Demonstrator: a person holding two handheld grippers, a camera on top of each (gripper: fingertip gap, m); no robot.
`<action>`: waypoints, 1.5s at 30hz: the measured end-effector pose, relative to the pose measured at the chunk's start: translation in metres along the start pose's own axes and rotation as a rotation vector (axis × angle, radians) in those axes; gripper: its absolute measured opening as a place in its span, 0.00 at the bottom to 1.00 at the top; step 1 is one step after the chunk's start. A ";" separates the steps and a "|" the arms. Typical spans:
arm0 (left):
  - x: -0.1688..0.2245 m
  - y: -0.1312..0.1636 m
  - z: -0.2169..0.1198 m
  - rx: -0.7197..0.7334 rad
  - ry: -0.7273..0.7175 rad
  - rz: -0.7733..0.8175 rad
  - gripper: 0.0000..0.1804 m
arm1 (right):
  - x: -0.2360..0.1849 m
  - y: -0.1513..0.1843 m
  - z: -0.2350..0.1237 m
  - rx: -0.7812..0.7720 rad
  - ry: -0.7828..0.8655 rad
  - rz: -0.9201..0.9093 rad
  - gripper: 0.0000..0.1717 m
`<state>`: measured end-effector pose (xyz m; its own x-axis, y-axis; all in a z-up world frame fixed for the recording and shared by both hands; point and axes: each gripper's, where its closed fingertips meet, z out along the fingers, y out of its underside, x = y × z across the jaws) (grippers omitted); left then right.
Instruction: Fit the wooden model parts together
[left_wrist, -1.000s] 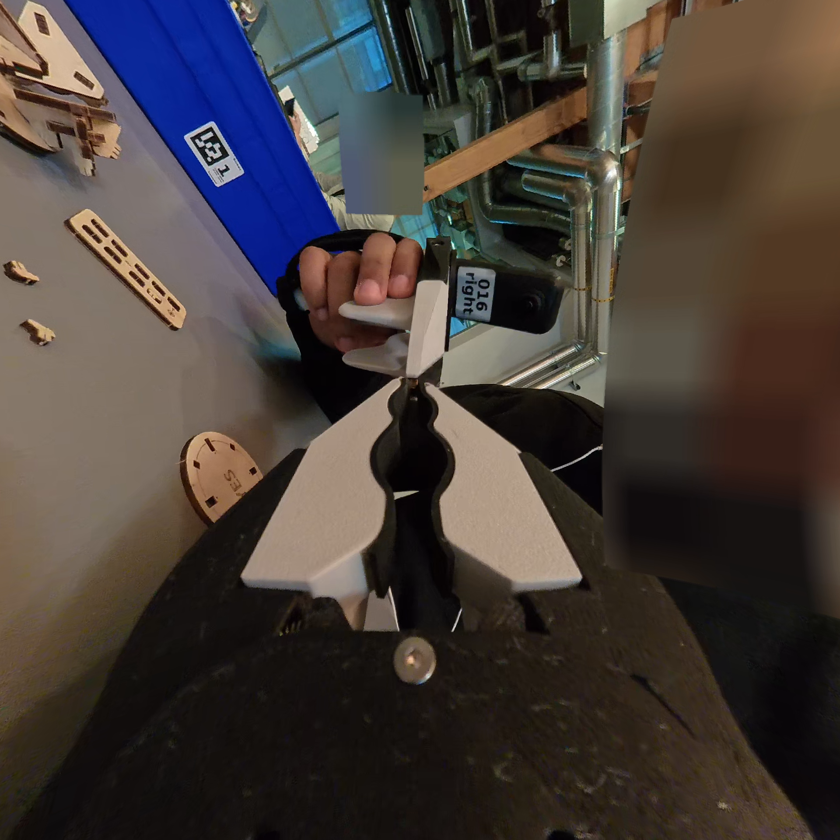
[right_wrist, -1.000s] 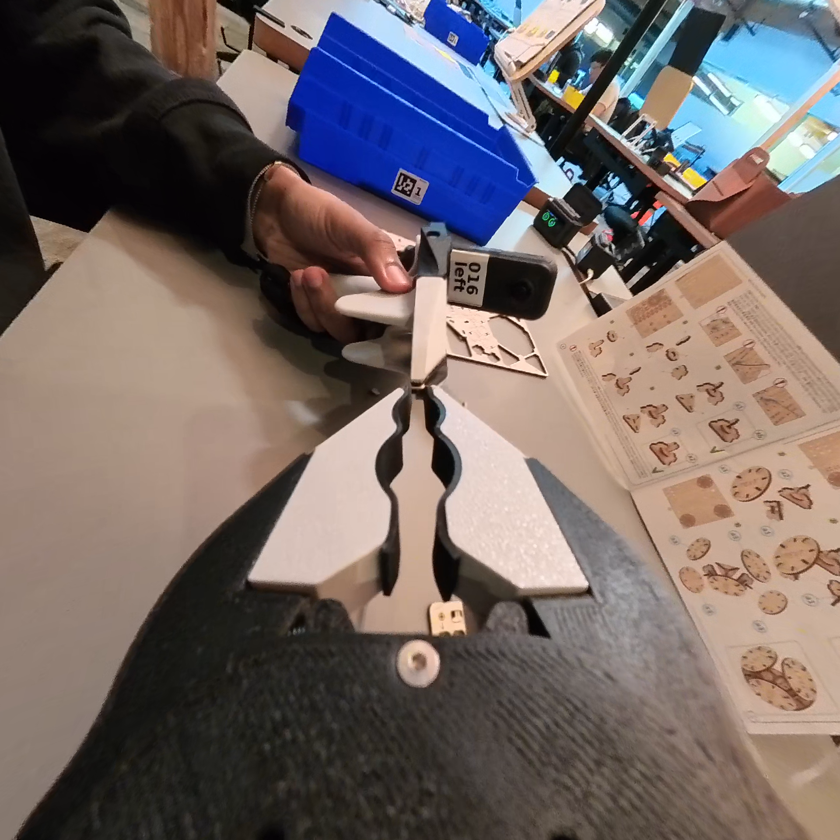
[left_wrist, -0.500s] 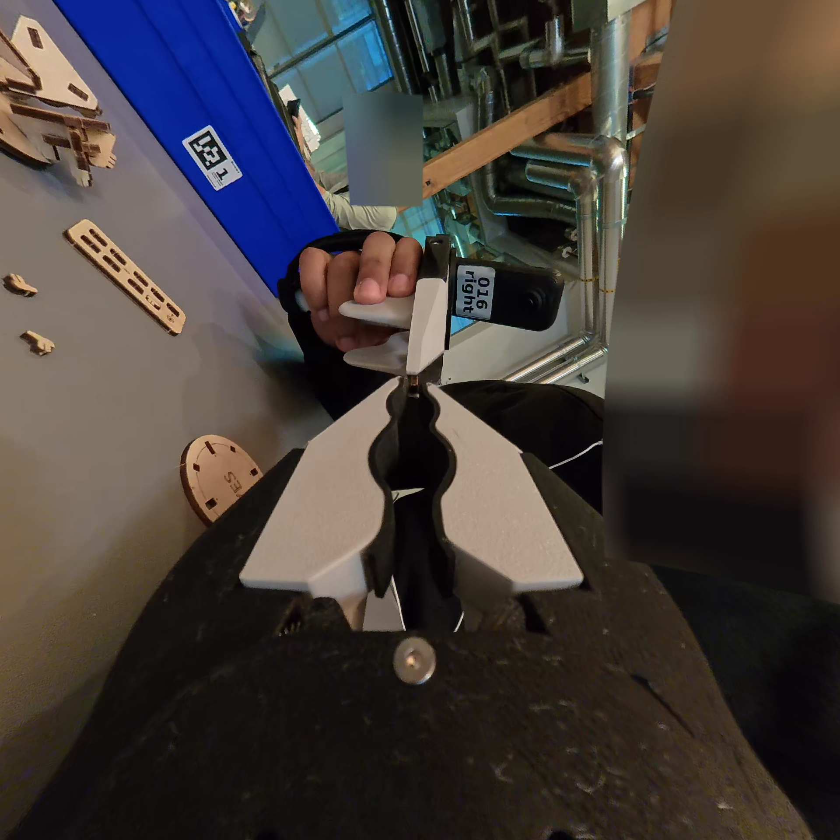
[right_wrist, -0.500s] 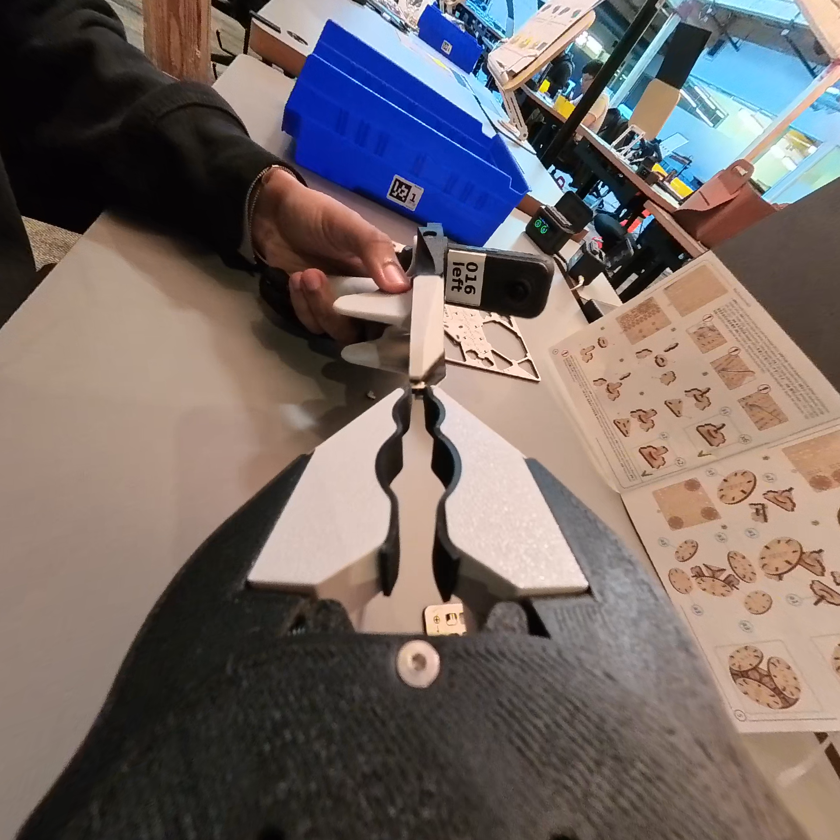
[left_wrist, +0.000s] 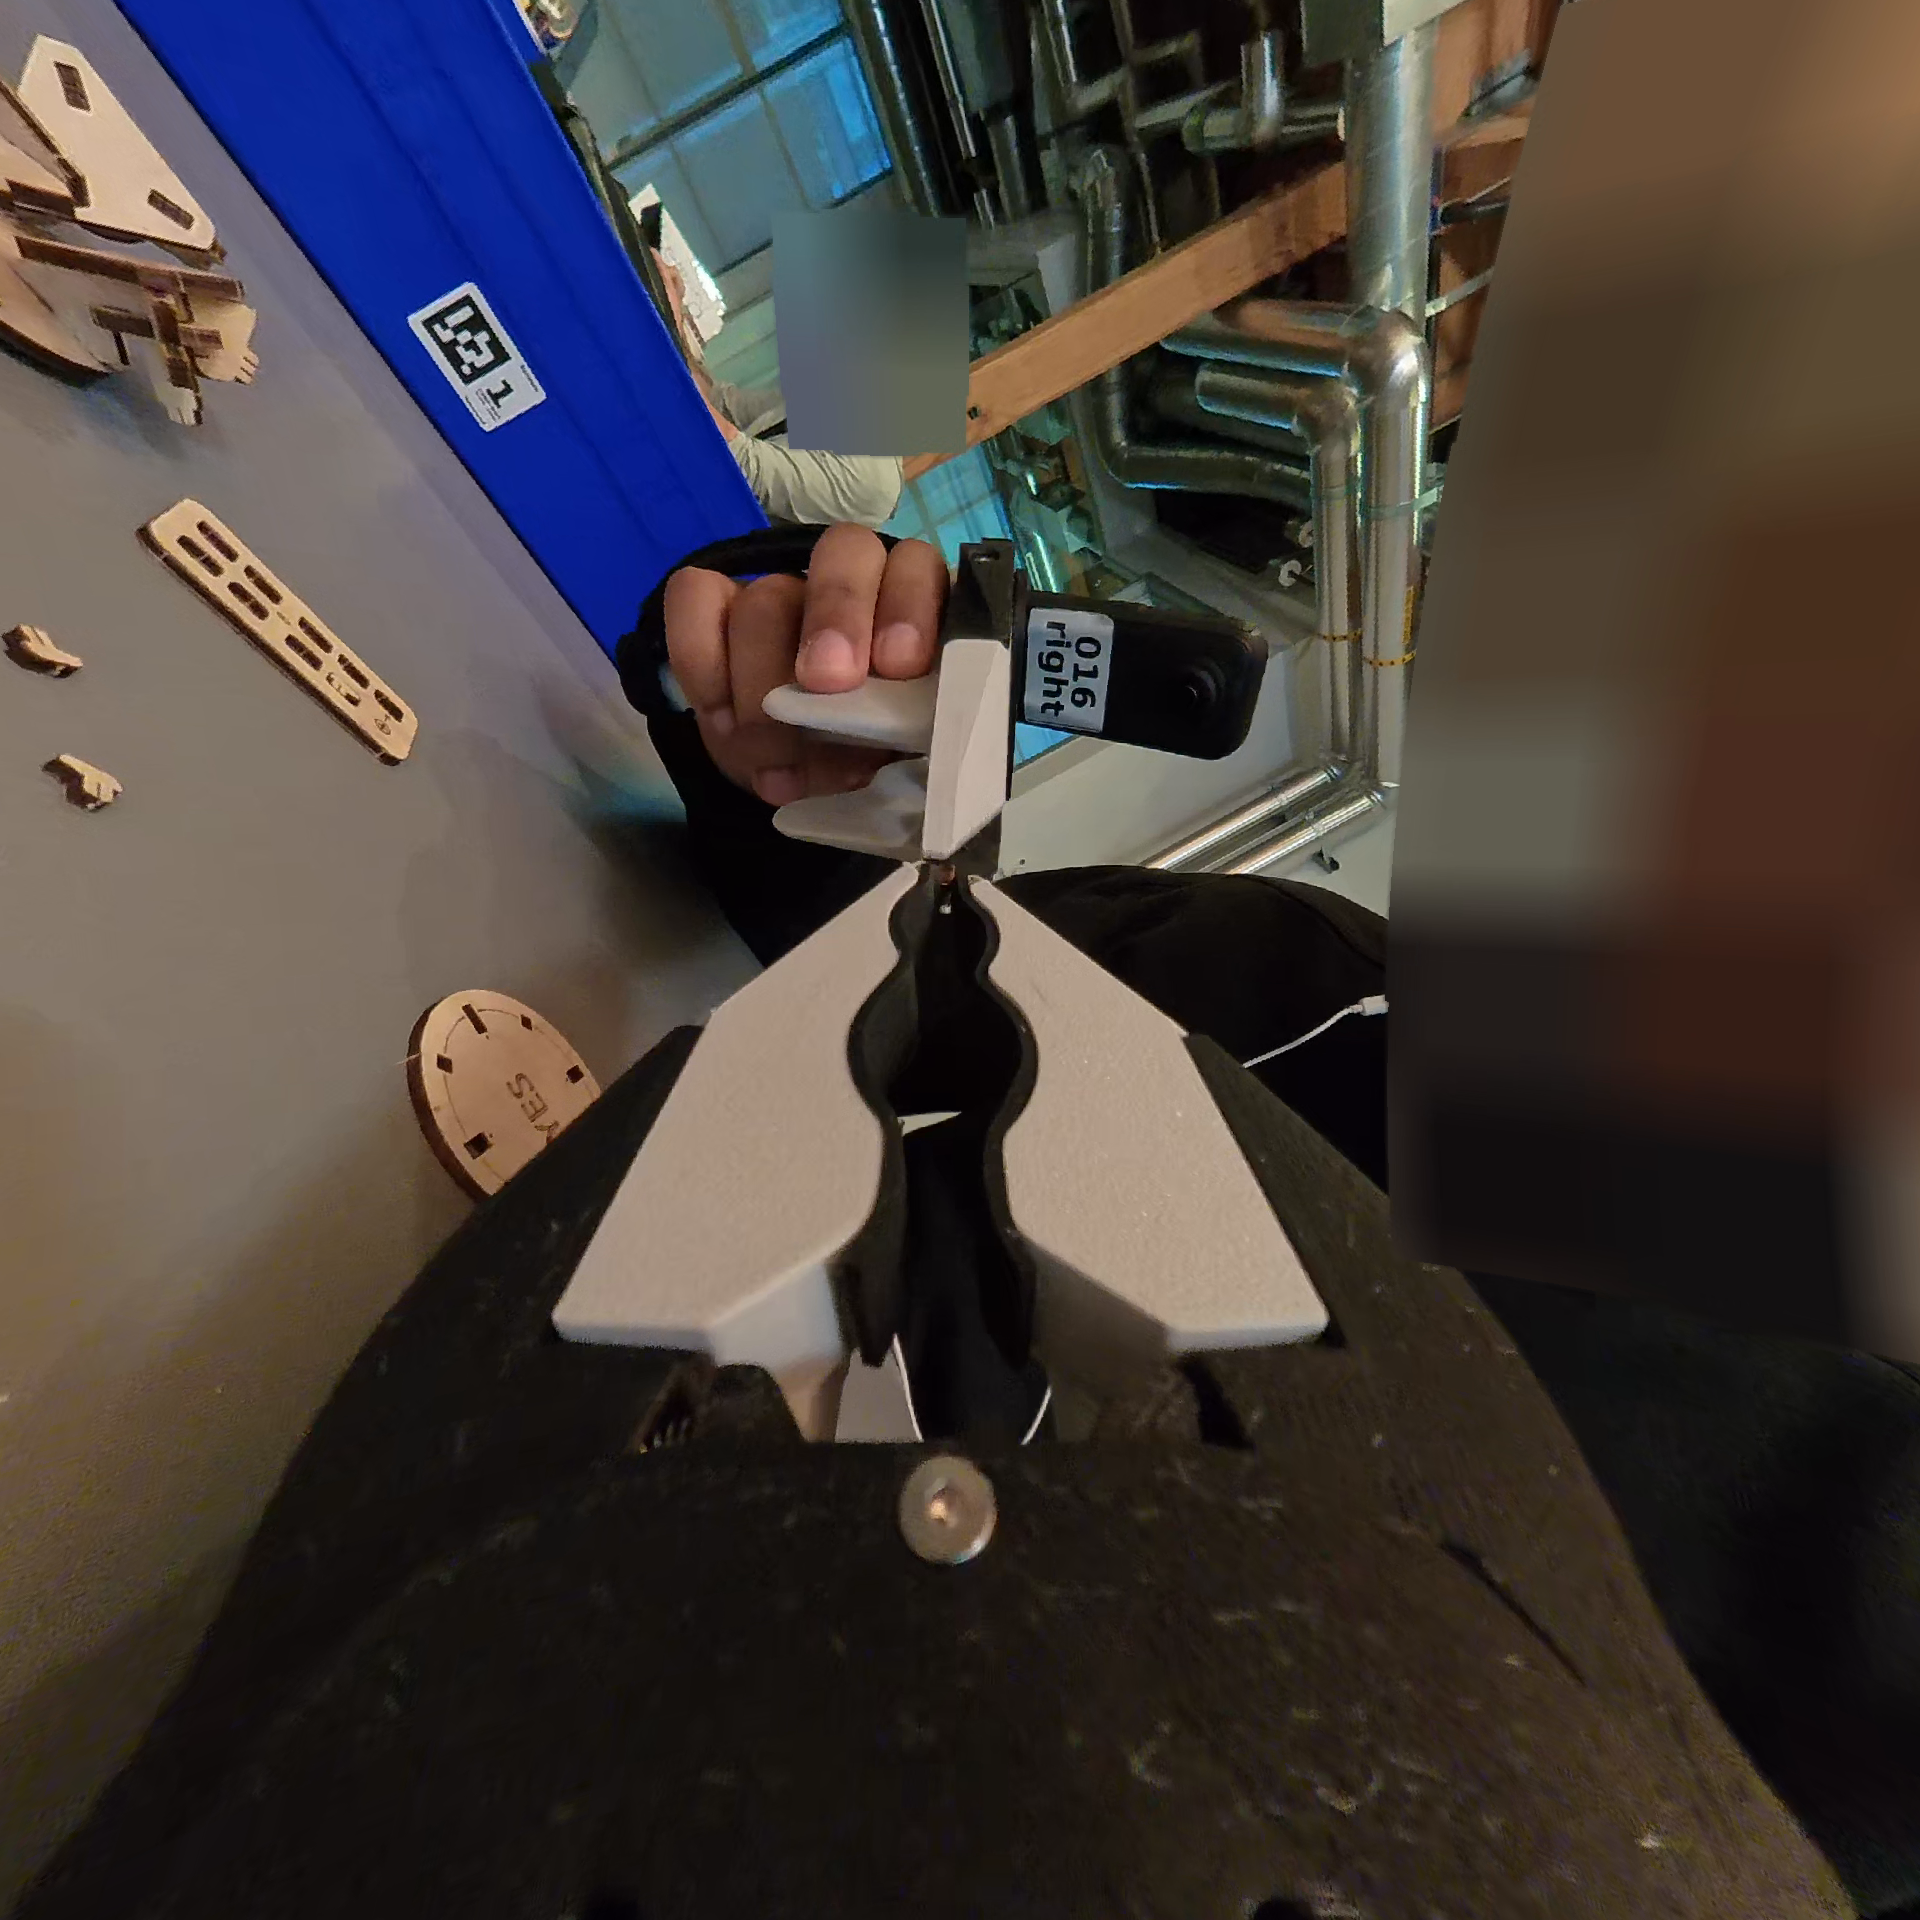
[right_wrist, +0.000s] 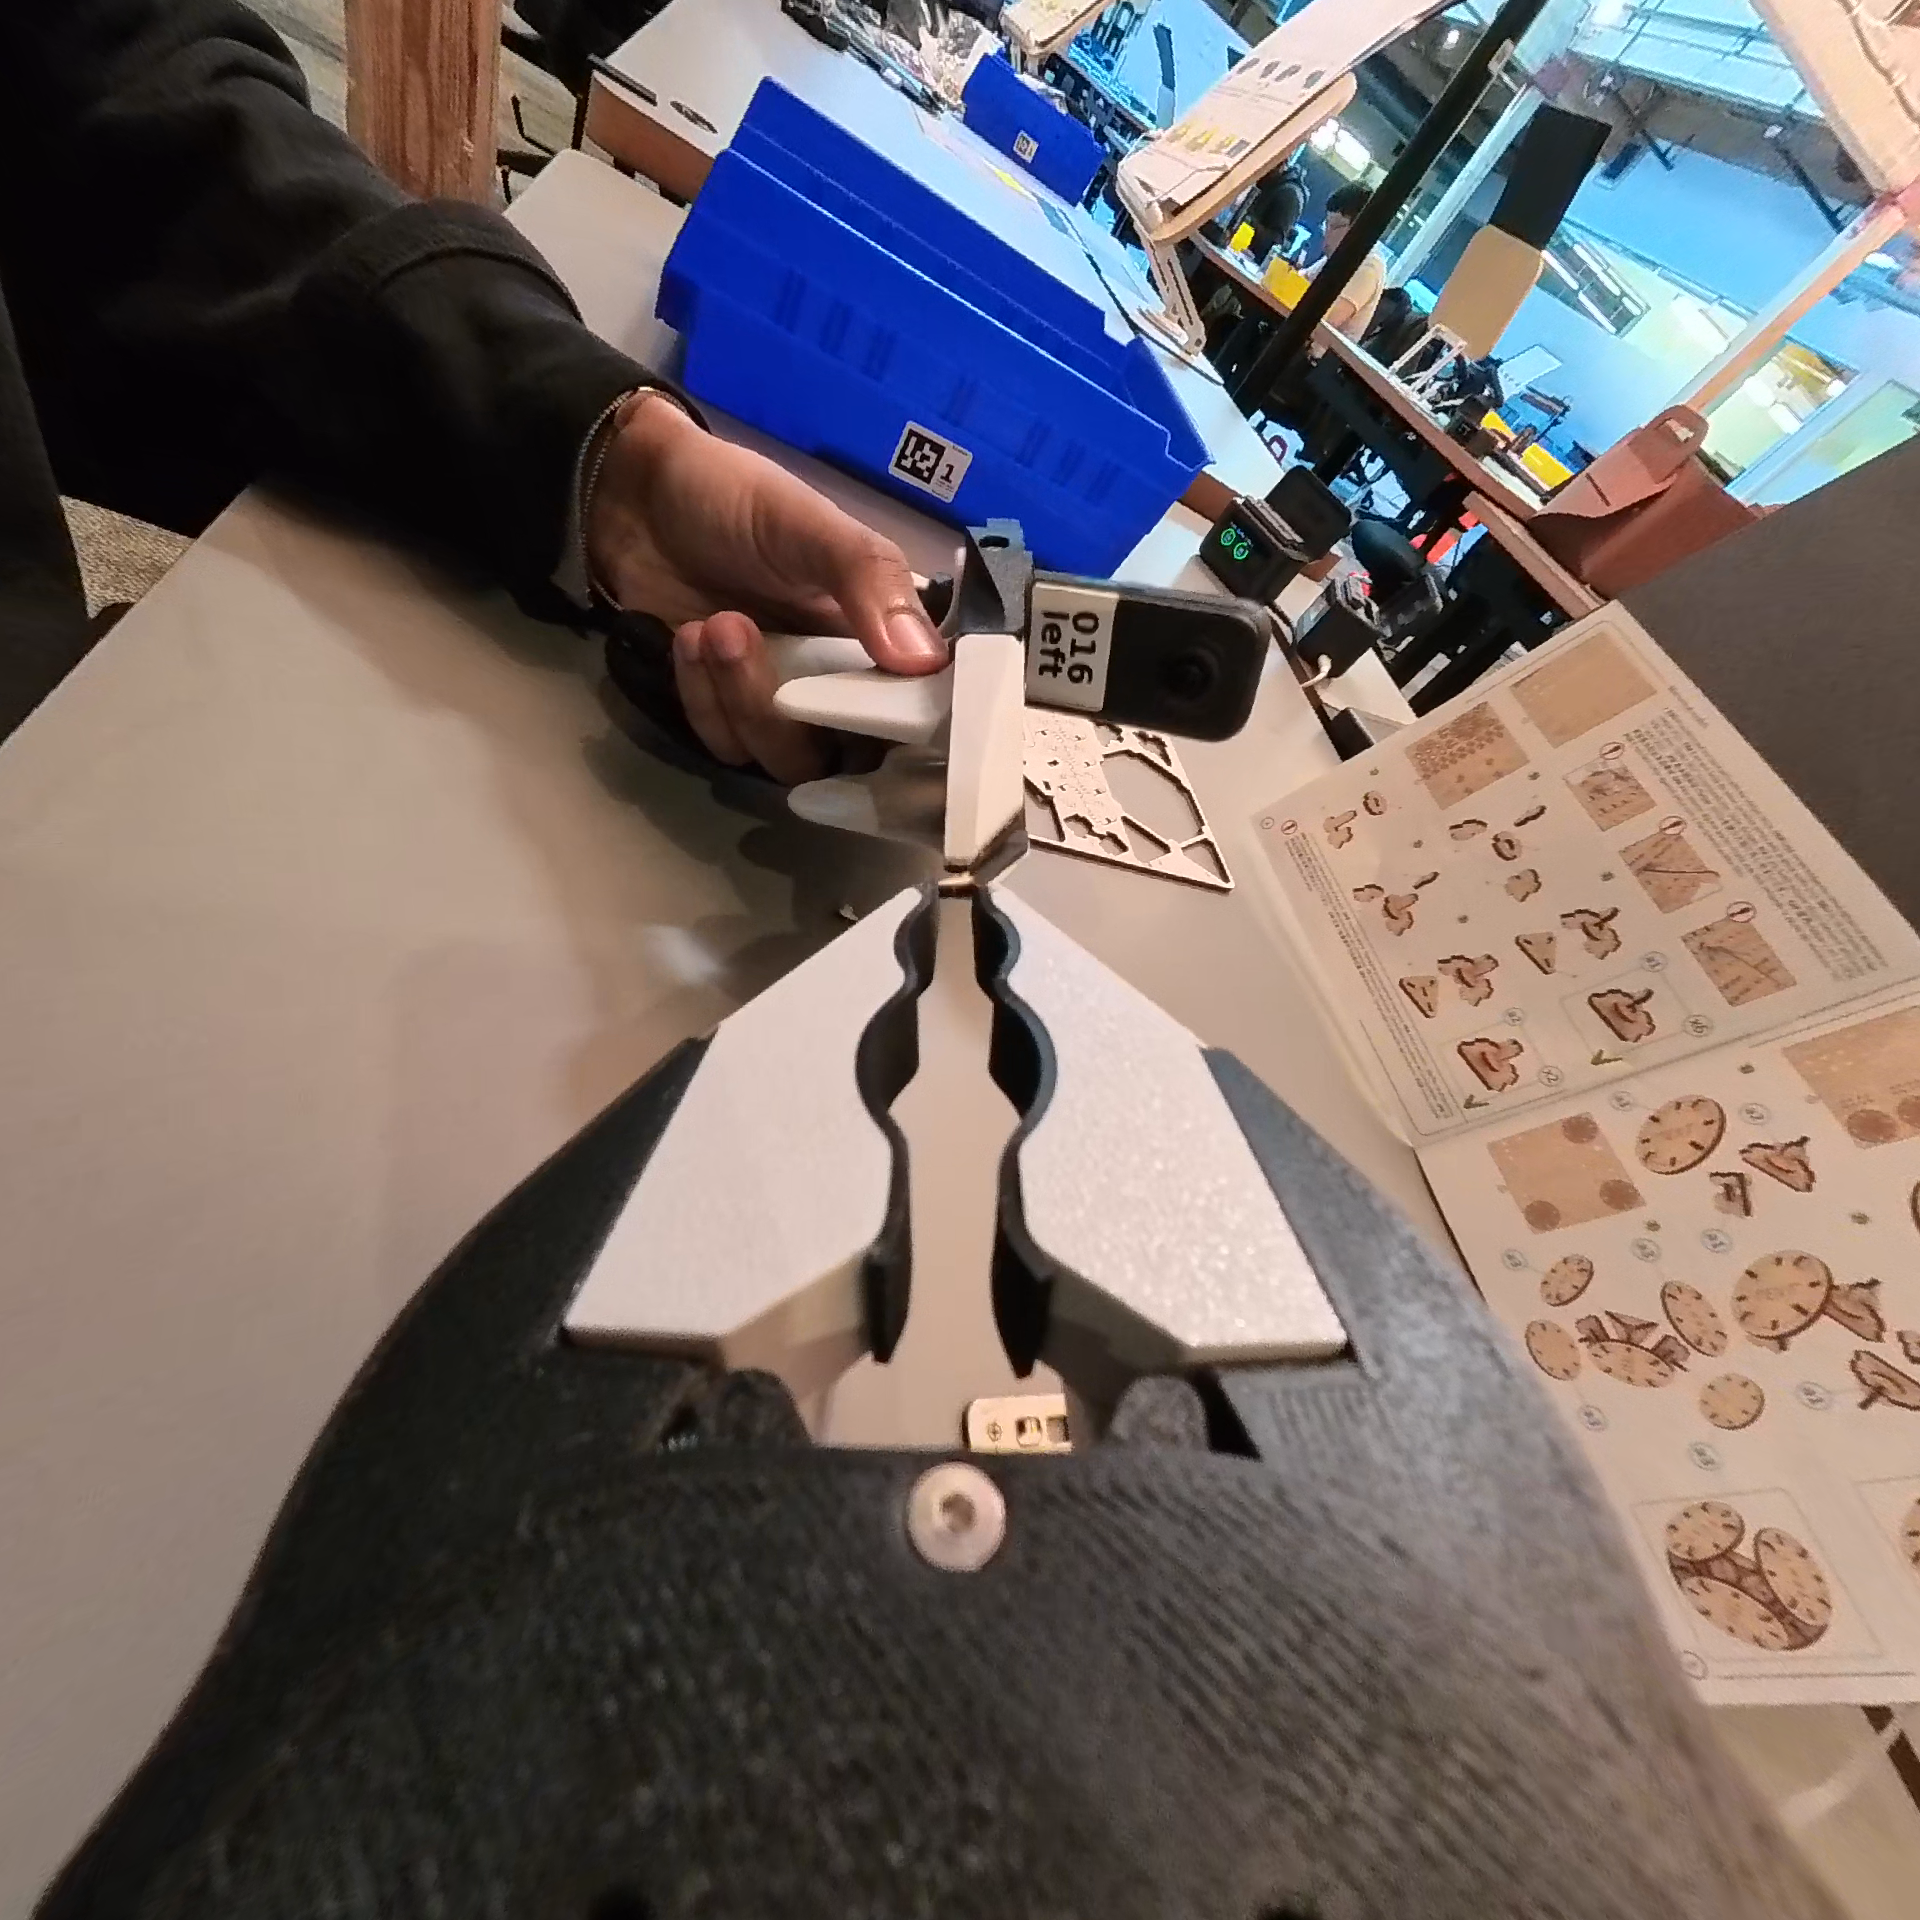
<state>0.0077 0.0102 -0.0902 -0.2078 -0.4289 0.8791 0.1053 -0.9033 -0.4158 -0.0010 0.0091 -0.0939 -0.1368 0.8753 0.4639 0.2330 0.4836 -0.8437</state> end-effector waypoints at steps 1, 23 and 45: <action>0.000 0.000 0.000 -0.001 0.003 -0.004 0.00 | 0.000 0.000 0.000 0.002 -0.001 -0.001 0.03; -0.002 0.003 0.000 -0.017 -0.007 -0.009 0.00 | -0.003 0.001 0.000 -0.019 -0.004 -0.031 0.03; -0.063 0.026 -0.012 -0.310 -0.609 0.363 0.00 | -0.028 0.086 -0.007 -0.535 -0.262 0.224 0.02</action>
<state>0.0122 0.0135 -0.1593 0.3682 -0.7007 0.6111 -0.2311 -0.7056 -0.6698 0.0294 0.0265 -0.1779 -0.2440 0.9575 0.1535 0.7227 0.2851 -0.6296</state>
